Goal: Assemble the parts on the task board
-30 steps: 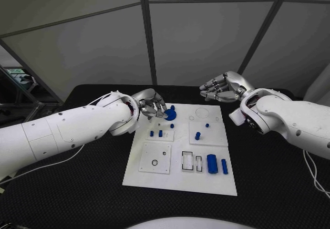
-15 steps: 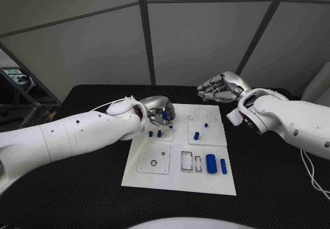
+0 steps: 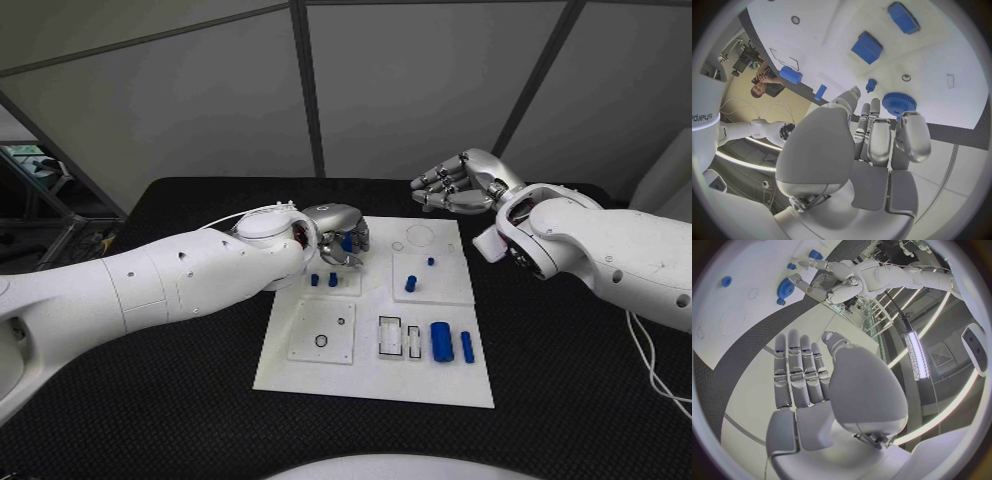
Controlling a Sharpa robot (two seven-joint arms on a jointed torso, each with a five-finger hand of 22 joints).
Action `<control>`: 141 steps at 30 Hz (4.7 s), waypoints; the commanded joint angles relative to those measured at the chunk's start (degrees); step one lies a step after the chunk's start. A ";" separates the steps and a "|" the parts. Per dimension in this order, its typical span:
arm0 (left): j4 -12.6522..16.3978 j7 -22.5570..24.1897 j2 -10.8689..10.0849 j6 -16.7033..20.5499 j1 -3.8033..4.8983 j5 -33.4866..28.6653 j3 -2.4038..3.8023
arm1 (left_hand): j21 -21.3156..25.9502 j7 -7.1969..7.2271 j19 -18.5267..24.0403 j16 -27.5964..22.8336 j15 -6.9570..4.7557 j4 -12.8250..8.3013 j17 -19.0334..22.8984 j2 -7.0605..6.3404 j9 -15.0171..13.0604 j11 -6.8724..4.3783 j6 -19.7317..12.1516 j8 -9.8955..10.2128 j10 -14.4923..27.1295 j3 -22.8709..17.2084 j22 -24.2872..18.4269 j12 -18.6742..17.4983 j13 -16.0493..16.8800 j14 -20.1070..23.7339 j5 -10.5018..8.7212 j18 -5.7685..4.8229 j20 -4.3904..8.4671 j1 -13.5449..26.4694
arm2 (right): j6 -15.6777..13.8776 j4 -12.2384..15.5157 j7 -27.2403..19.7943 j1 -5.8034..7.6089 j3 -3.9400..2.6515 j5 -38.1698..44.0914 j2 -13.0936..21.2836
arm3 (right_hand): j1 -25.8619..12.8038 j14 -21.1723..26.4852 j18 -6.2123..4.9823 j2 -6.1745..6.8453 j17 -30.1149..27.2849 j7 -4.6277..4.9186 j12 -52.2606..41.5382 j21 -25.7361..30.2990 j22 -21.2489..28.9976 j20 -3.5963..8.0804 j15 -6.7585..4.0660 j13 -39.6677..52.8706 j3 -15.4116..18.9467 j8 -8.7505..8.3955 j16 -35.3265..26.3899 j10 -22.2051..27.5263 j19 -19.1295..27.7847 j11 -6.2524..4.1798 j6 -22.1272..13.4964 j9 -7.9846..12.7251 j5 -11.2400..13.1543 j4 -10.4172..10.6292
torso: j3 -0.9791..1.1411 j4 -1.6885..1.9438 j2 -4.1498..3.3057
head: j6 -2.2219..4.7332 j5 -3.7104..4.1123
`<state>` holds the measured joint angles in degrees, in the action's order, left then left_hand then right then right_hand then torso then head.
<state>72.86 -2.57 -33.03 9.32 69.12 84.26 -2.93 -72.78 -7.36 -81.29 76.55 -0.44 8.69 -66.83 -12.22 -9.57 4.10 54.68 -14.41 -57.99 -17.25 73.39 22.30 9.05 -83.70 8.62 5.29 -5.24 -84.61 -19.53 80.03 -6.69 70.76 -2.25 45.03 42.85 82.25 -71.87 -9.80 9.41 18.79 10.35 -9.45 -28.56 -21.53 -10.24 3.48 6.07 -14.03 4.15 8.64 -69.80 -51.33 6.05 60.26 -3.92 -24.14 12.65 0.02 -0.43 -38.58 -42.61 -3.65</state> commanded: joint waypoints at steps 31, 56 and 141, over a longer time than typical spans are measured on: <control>-3.35 -1.71 2.43 -6.54 0.07 1.66 -0.02 | -0.50 -0.22 -0.80 0.41 -0.01 -2.14 1.11 0.78 1.29 0.03 2.44 1.62 -2.95 -4.92 0.76 -2.53 -2.13 -1.29 0.09 -0.86 0.01 -0.95 | 0.36 0.24 -0.20 0.11 -0.03 -0.15 -0.11 | -0.40 -0.49 -0.62 0.05 -0.04 0.03 0.28 0.41 0.13 -0.01 0.11 -0.12 -0.25 -0.19 -0.49 0.04 -0.53 0.20 -0.36 -0.01 -0.46 0.25 | 0.04 0.02 0.07 | -0.43 0.11; -3.95 -1.11 2.79 -4.99 -0.06 1.65 -0.04 | -1.53 0.19 -1.25 0.62 -0.88 -6.48 1.75 3.36 1.63 -0.92 7.21 1.74 -8.69 -11.54 2.11 -2.92 -2.13 -1.22 0.14 -1.09 0.76 -2.48 | 0.41 0.22 -0.33 0.11 -0.03 -0.15 -0.20 | -0.40 -0.49 -0.62 0.05 -0.04 0.03 0.28 0.41 0.13 -0.01 0.11 -0.12 -0.25 -0.19 -0.49 0.04 -0.53 0.20 -0.36 -0.01 -0.46 0.25 | 0.03 0.12 0.15 | -0.57 0.14; 1.98 -3.30 -6.71 -4.57 -2.45 -3.10 4.17 | -1.20 0.10 -1.08 1.02 -0.72 -8.63 2.51 1.72 2.44 -0.87 9.04 4.86 -11.28 -13.17 2.50 -8.60 -2.68 -1.12 -0.92 -1.06 0.58 4.80 | 0.60 -0.62 -0.38 0.07 -0.02 -0.15 -0.30 | -0.43 -0.59 -0.62 -0.16 -0.02 0.02 0.24 0.63 0.27 0.00 0.10 -0.23 -0.43 -0.16 -0.66 0.01 -0.70 0.19 -0.34 -0.02 -0.50 0.27 | 0.03 0.06 0.05 | -0.55 -0.52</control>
<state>74.45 -6.41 -39.92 3.97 66.71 81.43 1.25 -74.23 -7.27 -82.29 77.22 -1.13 0.08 -64.34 -10.40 -7.05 3.13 63.37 -9.94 -68.82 -30.88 74.92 14.08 6.45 -83.95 7.95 5.26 -4.62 -80.37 -19.21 79.33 -6.70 70.73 -2.24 45.03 42.54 82.25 -72.07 -9.80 9.41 18.79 10.35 -9.45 -28.12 -21.33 -10.23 3.68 5.90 -14.19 4.15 8.30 -69.80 -51.74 6.05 60.26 -3.92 -24.46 12.81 0.04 -0.40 -38.52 -43.12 -4.20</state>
